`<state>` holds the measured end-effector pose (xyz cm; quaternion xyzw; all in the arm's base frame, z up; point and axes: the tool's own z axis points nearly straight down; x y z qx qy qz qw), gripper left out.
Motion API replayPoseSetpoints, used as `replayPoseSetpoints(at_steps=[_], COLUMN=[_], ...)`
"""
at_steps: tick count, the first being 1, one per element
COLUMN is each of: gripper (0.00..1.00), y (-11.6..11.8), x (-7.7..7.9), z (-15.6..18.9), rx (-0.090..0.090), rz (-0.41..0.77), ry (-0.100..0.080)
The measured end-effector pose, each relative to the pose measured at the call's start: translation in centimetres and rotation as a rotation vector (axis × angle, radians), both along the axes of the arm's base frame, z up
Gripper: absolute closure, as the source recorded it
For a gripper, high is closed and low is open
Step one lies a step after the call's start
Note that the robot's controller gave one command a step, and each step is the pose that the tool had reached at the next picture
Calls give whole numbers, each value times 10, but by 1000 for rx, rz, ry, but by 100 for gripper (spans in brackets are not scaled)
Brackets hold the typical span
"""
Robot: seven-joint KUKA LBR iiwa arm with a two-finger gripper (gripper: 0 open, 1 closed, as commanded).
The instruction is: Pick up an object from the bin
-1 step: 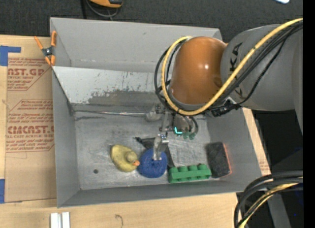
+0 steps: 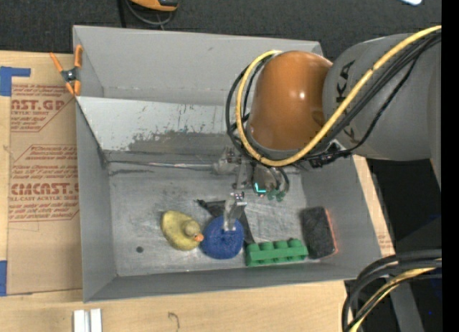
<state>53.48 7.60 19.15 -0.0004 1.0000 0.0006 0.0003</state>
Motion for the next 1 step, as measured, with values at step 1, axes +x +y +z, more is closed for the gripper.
replayPoseSetpoints(at_steps=[1], gripper=[0], y=[-5], x=[-3], z=[-24], rx=[0], rz=[59], ry=[-8])
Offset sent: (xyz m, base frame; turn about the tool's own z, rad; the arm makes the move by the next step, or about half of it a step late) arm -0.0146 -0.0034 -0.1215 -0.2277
